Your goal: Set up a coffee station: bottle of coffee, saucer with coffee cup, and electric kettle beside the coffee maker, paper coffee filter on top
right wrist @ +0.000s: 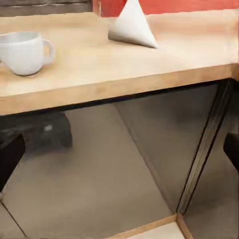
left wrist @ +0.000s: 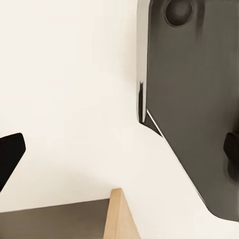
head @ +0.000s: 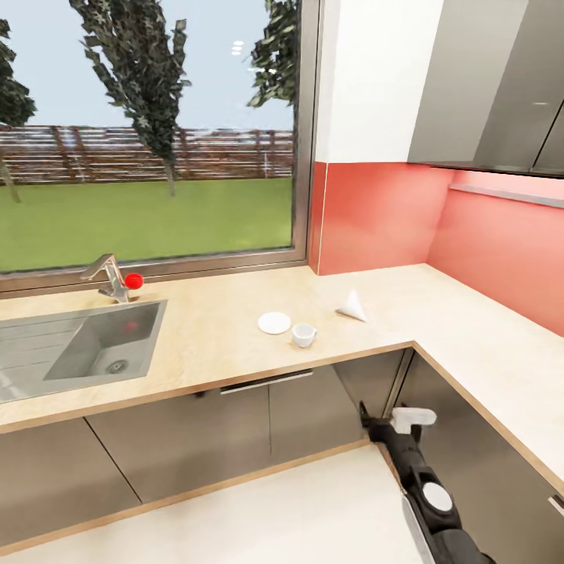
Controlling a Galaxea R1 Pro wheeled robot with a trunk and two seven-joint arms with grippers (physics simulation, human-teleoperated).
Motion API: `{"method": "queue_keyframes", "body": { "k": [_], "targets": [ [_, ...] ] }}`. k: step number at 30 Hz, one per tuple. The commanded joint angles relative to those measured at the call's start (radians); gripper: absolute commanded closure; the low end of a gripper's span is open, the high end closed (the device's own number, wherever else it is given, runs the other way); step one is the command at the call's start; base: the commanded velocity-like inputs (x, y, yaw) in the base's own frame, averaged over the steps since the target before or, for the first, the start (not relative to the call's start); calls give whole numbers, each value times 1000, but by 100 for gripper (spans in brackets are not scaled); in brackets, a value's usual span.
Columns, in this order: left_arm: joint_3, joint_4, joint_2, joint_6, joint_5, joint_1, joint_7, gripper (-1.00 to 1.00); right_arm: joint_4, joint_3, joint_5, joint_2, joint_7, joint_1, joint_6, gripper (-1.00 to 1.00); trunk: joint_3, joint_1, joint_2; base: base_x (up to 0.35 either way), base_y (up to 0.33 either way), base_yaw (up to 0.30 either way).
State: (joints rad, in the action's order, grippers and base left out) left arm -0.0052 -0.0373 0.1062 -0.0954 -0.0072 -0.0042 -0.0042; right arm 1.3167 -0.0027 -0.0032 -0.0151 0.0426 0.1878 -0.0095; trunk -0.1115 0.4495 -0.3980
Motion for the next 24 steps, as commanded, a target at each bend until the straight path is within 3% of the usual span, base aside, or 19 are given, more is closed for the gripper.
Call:
{"method": "queue_keyframes", "body": {
  "k": [1, 6, 11, 12, 13, 14, 24],
  "targets": [
    [-1, 0, 0, -3, -1, 0, 0, -100, 7, 0, -1, -1, 14, 17, 3, -100, -2, 1, -2, 0, 0, 0],
    [-3, 3, -2, -1, -2, 0, -2, -100, -10, 2, -1, -11, 92, 217, 98, -100, -2, 1, -2, 0, 0, 0],
    [-4, 3, -7, 0, 0, 0, -4, -100, -193, 3, -1, -16, 104, 463, 140, -100, -2, 1, -2, 0, 0, 0],
    [-3, 3, -8, 3, 1, 0, -8, -100, -328, 3, -1, -18, 105, 602, 147, -100, -2, 1, -2, 43, 0, 0],
    [-3, 4, -10, 8, 2, 0, -8, -100, -416, 3, -1, -19, 109, 687, 150, -100, -2, 1, -2, 143, 0, 0],
    [1, 21, -11, 12, 7, -1, 0, -100, -530, 4, -1, -37, 153, 797, 153, -100, -2, 1, -2, 311, 0, 0],
    [7, 63, -11, 13, 10, -1, 3, -100, -650, 4, 2, -43, 161, 809, 149, -100, -1, 1, -2, 332, 0, 0]
  ]
}}
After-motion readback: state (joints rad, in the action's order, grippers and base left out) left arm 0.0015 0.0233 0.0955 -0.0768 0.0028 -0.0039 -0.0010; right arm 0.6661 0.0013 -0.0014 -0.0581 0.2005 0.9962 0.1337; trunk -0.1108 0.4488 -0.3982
